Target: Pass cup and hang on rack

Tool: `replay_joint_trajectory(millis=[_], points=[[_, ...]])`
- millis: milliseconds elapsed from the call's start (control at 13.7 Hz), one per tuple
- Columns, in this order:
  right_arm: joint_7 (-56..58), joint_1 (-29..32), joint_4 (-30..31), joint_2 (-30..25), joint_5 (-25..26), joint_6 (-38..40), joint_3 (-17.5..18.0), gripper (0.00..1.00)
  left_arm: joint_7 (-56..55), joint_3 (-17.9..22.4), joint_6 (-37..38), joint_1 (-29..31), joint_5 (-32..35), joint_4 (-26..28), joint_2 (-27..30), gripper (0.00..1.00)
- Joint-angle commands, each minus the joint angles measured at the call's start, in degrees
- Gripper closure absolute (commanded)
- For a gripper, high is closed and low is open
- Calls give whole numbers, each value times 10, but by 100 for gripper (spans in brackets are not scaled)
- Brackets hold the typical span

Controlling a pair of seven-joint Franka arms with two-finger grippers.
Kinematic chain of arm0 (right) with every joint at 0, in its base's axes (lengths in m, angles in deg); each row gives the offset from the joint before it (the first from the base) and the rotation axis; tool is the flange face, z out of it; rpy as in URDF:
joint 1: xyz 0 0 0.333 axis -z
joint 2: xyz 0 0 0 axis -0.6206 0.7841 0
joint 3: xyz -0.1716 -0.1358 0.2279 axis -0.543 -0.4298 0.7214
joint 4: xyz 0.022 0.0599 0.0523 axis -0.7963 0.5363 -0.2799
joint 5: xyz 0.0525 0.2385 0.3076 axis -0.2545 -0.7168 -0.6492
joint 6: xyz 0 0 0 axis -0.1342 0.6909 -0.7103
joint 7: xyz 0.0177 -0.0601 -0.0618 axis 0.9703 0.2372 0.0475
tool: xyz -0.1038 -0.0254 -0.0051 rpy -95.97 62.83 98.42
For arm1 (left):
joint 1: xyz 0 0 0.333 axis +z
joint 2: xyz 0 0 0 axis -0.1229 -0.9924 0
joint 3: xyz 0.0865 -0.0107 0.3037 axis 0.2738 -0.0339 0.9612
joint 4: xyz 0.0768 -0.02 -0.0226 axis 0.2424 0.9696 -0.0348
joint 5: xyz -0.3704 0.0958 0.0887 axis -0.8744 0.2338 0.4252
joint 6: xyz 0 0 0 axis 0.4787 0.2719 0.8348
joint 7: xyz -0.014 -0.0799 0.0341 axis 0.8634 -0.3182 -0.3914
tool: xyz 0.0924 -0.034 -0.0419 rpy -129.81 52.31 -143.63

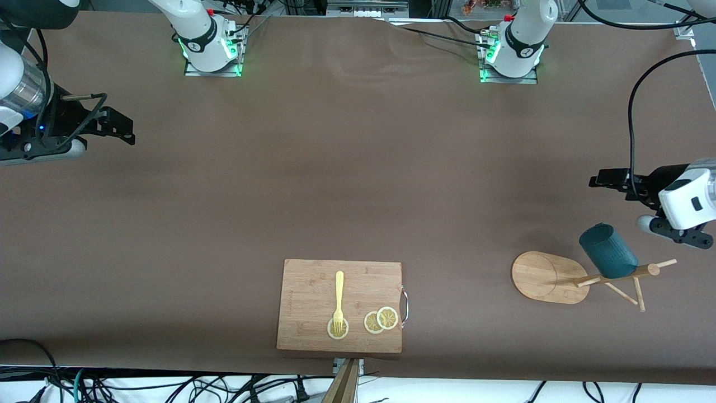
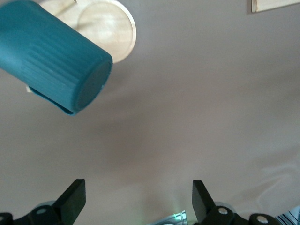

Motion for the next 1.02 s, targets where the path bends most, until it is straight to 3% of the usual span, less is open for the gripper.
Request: replay_joint_trajectory(millis=[0,364,582,946], points=[[7,-5,5,-11,4,3,-4,0,1,7,-3,2,16,-15,22,0],[7,-5,5,-11,4,3,-4,0,-4,13,-35,-37,94,37,135,0],[7,-5,5,-10,4,3,-4,0,-87,6,-35,-43,89,143,214,0],[7,-5,5,-11,4,3,-4,0,-141,-6,-49,-43,64,203,252,0]])
